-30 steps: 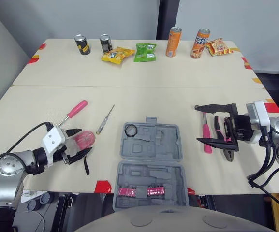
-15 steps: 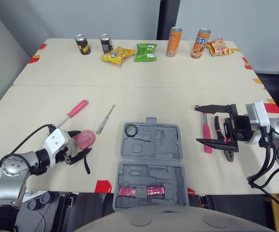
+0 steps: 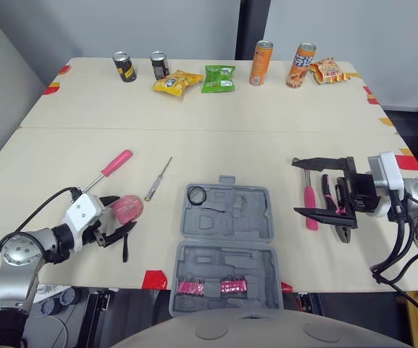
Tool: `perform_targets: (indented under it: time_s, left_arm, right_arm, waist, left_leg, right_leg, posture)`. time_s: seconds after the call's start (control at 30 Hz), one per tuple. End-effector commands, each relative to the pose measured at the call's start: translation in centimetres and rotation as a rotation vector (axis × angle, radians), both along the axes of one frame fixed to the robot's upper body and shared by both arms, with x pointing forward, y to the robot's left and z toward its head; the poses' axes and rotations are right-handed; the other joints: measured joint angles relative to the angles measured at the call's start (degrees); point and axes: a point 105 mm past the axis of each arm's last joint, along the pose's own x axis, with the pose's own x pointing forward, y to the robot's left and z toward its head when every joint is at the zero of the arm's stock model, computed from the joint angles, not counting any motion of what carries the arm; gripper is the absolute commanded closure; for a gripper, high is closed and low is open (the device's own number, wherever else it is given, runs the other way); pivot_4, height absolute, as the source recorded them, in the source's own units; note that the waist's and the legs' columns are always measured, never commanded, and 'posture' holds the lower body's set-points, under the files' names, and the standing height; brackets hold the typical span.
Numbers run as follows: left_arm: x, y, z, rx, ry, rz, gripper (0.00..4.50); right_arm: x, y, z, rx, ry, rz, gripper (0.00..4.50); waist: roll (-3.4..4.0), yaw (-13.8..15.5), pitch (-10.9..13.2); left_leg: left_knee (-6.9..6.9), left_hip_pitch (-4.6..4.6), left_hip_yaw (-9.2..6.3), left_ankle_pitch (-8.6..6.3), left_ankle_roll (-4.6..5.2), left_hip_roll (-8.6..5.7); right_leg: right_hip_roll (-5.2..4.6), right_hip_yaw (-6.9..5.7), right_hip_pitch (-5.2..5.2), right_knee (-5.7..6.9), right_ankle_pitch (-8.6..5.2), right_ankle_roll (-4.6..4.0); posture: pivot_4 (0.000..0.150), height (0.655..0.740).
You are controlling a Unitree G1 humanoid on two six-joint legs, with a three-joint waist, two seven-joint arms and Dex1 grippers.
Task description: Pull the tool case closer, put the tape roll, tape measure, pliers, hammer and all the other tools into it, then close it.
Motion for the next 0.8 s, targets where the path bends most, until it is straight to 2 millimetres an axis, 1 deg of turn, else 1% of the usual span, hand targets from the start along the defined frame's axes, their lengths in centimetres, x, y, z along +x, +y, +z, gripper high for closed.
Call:
perform_targets:
  time_s: [0.03, 0.13, 0.23, 0.33, 0.4, 0.5, 0.6, 0.8]
  left_arm:
    - [-0.1, -0.3, 1.3, -0.061, -0.06, -0.007, 0.03]
    - [-0.4, -0.9, 1.9, -0.111, -0.092, -0.02, 0.03]
    - [-0.6, -1.5, 3.0, -0.184, -0.146, 0.015, 0.03]
    - [-1.4, -2.6, 3.7, -0.271, -0.189, 0.125, 0.03]
    - [-2.0, -2.9, 3.9, -0.315, -0.203, 0.217, 0.03]
    - [-3.1, -3.4, 3.5, -0.346, -0.184, 0.308, 0.03]
    - [-4.6, -4.9, 2.6, -0.373, -0.127, 0.381, 0.03]
    - [-7.1, -6.4, 0.8, -0.38, -0.025, 0.585, 0.03]
  right_arm:
    - [-0.2, -0.1, 1.1, 0.005, -0.047, 0.004, 0.0]
    - [-0.2, -0.1, 1.1, 0.007, -0.044, 0.005, 0.0]
    - [-0.2, -0.2, 1.0, 0.005, -0.042, 0.007, 0.0]
    - [-0.3, -0.3, 1.0, 0.002, -0.039, 0.005, 0.0]
    - [-0.3, -0.3, 0.9, 0.002, -0.038, 0.004, 0.0]
    - [-0.3, -0.3, 0.8, 0.003, -0.035, 0.003, 0.0]
    - [-0.2, -0.2, 0.7, 0.005, -0.032, 0.007, 0.0]
    - [-0.1, -0.4, 0.8, -0.005, -0.032, 0.013, 0.0]
  waist:
    - [0.0, 0.0, 0.0]
    - [0.0, 0.0, 0.0]
    - [-0.01, 0.07, -0.01]
    - [-0.01, 0.11, -0.01]
    - [-0.02, 0.0, -0.01]
    - [-0.04, 0.17, 0.01]
    - [-0.08, 0.2, 0.02]
    - [-0.15, 0.21, 0.09]
  left_leg:
    - [0.0, 0.0, 0.0, 0.0, 0.0, 0.0]
    - [0.0, 0.0, 0.0, 0.0, 0.0, 0.0]
    - [0.01, -0.02, 0.0, 0.0, 0.0, 0.0]
    - [0.01, -0.05, 0.0, -0.01, -0.01, 0.0]
    - [0.02, -0.1, 0.01, -0.02, -0.03, 0.0]
    - [0.02, -0.11, -0.02, -0.03, -0.04, 0.01]
    - [0.02, -0.1, -0.04, -0.03, -0.05, 0.01]
    - [0.01, -0.1, -0.05, -0.04, -0.06, 0.02]
  right_leg:
    - [0.0, 0.01, 0.0, 0.0, 0.0, 0.0]
    - [0.0, 0.0, 0.0, 0.01, 0.0, 0.0]
    - [0.0, 0.0, 0.0, 0.0, 0.0, 0.0]
    - [0.0, 0.0, 0.01, -0.04, 0.0, 0.0]
    - [0.0, 0.0, 0.02, -0.09, 0.01, 0.01]
    - [0.02, -0.02, 0.04, -0.13, 0.01, 0.02]
    - [0.02, -0.02, 0.06, -0.16, 0.02, 0.03]
    - [0.01, -0.02, 0.09, -0.26, 0.02, 0.05]
  posture:
    - [0.15, 0.74]
    - [0.15, 0.74]
    - [0.15, 0.74]
    - [0.15, 0.74]
    - [0.15, 0.74]
    - [0.15, 0.74]
    - [0.15, 0.74]
    - [0.15, 0.74]
